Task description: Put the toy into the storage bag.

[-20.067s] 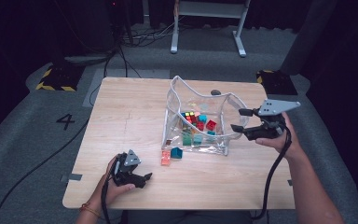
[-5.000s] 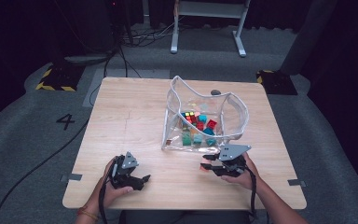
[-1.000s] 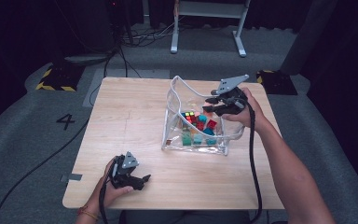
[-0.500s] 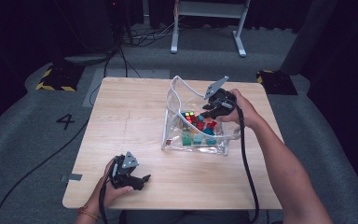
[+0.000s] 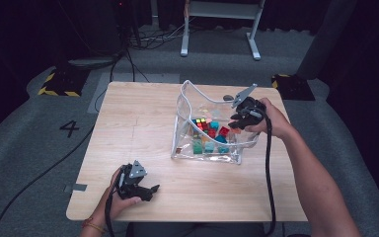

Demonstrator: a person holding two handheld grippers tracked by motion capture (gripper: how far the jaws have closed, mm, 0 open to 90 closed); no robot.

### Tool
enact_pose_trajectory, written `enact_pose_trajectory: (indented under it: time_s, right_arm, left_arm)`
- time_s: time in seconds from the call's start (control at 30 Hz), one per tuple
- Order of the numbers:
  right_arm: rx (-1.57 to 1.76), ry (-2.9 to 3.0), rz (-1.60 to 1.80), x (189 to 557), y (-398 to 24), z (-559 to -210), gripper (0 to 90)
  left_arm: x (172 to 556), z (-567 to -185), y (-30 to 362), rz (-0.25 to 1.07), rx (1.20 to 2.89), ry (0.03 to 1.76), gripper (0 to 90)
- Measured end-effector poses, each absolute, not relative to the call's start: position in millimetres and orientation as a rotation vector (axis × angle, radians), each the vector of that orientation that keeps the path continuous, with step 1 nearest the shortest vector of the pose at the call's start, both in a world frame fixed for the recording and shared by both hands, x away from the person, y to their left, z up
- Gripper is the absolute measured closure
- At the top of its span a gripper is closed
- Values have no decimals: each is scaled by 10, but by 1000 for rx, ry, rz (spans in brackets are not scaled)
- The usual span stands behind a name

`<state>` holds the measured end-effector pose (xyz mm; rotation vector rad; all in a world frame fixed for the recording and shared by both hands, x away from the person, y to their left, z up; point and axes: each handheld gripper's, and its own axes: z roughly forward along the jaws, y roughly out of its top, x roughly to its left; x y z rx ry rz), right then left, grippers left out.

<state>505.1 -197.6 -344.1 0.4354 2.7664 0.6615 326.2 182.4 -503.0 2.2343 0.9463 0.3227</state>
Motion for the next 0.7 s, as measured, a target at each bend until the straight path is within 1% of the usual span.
enact_pose_trajectory:
  time_s: [0.13,0.3,0.5,0.63,0.7]
  right_arm:
    - [452,2757,678,5043,-2042,-3447,657]
    - [483,2729,730,5039,-2084,-3435,596]
    - [504,2719,776,4999,-2109,-3405,578]
    - [493,2693,812,4976,-2127,-3381,538]
    - [502,2674,836,4964,-2141,-3366,498]
  left_arm:
    - [3263,-5031,1824,322,2233,945,112]
    - [3262,-5030,1824,321,2234,947,112]
    - [3263,-5030,1824,321,2234,946,112]
    - [3263,-5030,1824,321,2234,945,112]
    - [3262,-5029,1824,320,2234,946,112]
